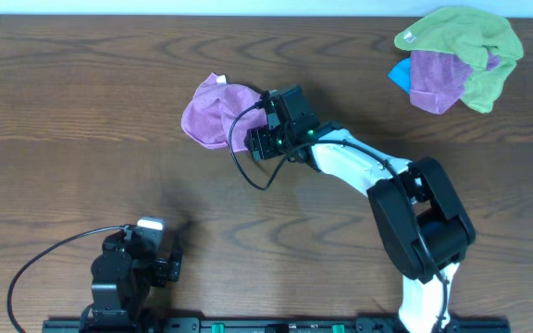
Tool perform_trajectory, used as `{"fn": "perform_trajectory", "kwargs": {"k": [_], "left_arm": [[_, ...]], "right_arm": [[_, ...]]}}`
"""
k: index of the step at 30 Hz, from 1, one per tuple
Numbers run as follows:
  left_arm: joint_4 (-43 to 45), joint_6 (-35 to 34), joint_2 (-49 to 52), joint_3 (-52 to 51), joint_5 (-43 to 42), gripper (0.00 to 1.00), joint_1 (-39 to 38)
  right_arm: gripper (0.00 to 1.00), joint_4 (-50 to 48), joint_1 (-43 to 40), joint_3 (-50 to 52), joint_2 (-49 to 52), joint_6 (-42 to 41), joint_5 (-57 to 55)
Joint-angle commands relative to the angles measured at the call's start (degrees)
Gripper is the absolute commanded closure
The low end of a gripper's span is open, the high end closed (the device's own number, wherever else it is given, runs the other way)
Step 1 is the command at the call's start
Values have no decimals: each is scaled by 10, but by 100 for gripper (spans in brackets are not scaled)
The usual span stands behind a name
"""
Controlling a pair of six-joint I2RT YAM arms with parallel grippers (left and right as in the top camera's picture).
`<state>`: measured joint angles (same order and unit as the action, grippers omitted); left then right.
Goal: Fold the cloth
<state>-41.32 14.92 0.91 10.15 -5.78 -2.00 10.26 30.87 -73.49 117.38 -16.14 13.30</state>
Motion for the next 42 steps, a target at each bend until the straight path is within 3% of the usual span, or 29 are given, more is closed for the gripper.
{"fn": "perform_trajectory", "kwargs": {"k": [1, 4, 7, 15, 20, 25, 32, 42], "left_arm": [[-9, 3, -3, -7, -2, 5, -2], [-9, 3, -3, -7, -2, 5, -2], [-9, 0, -3, -7, -7, 5, -2], [55, -114, -3, -7, -74, 5, -2], [103, -162, -3, -7, -110, 5, -2], [118, -269, -3, -7, -117, 5, -2], [117, -388, -3, -7, -186, 5, -2], [114, -394, -3, -7, -212, 5, -2]], "right_arm": [[35, -3, -5, 2, 9, -8, -6], [59, -6, -6, 2, 19, -8, -13], [98, -11, -6, 1, 21, -8, -20], [99, 59, -13, -8, -104, 0, -83], [99, 128, -13, -8, -188, 48, -151], [99, 121, -24, -8, -225, 102, -229], [99, -23, -89, -8, -171, 167, -243], [99, -318, -128, -39, 30, 205, -245]]}}
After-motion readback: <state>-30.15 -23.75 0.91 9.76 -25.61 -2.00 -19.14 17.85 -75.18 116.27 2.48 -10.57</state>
